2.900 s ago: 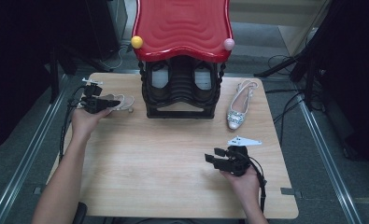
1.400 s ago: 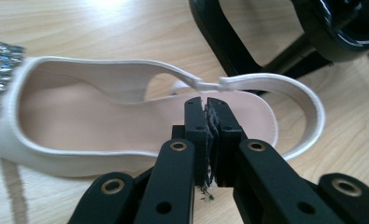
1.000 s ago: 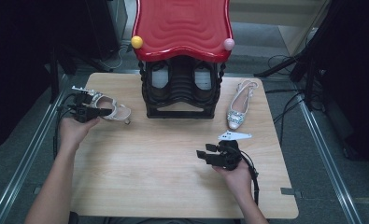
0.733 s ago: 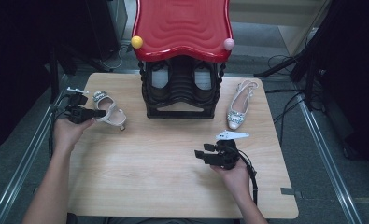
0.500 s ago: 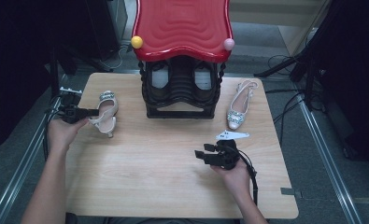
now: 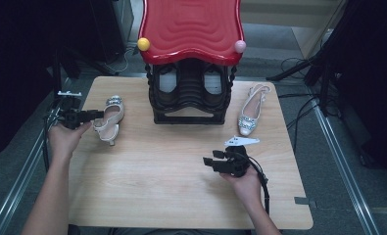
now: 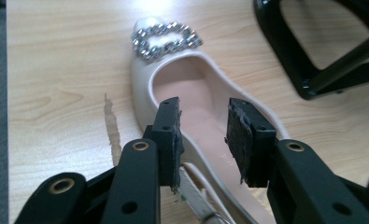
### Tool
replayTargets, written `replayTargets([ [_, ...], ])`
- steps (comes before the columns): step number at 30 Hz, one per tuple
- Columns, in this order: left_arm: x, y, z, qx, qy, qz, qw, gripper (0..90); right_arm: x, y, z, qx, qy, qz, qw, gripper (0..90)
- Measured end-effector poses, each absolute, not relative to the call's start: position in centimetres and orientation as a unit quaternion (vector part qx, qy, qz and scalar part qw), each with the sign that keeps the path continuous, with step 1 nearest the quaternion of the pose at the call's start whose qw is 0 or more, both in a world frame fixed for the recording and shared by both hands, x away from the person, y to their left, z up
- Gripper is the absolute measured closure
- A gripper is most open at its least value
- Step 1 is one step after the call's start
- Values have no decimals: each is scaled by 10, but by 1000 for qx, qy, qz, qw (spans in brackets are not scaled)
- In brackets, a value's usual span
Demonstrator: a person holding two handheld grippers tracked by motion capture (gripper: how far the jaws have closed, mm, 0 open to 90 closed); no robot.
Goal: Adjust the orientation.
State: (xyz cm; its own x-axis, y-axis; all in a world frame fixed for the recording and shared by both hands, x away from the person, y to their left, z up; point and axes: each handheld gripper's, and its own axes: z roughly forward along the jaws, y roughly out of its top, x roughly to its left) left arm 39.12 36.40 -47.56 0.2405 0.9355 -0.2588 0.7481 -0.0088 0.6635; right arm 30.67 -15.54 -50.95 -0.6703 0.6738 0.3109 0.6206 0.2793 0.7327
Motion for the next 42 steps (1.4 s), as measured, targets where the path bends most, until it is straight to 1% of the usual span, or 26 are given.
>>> replayTargets([
  [7,399,367,-498,693,623,133,336,619,307,-158,-509,409,797,443,30,463],
  [10,399,369,-502,685,628,126,348,625,307,-158,-509,408,798,442,33,460],
  [11,399,368,-503,686,628,123,346,667,307,-158,-509,410,797,442,33,460],
  [12,400,367,-505,690,628,122,339,689,307,-159,-509,410,796,443,35,460],
  [13,401,366,-508,693,628,124,333,689,307,-159,-509,410,796,443,35,460],
  [14,400,365,-512,683,629,130,346,739,308,-160,-509,412,796,442,35,460],
  [18,400,364,-512,682,635,137,336,824,308,-161,-509,415,794,442,35,460],
  [24,402,366,-511,670,648,129,339,866,309,-161,-509,415,795,441,35,459],
  [26,401,368,-510,666,650,123,344,869,309,-162,-510,414,795,442,35,459],
  [27,400,370,-509,665,647,106,358,872,310,-163,-509,415,794,442,35,459],
  [29,399,371,-508,666,643,98,365,873,310,-163,-509,416,793,443,36,459],
  [33,393,371,-502,664,633,91,388,875,312,-165,-508,418,791,445,37,459],
  [41,372,368,-490,671,622,91,393,874,318,-167,-508,420,782,459,39,458],
  [42,365,367,-487,672,620,90,396,873,321,-166,-506,422,787,448,44,446],
])
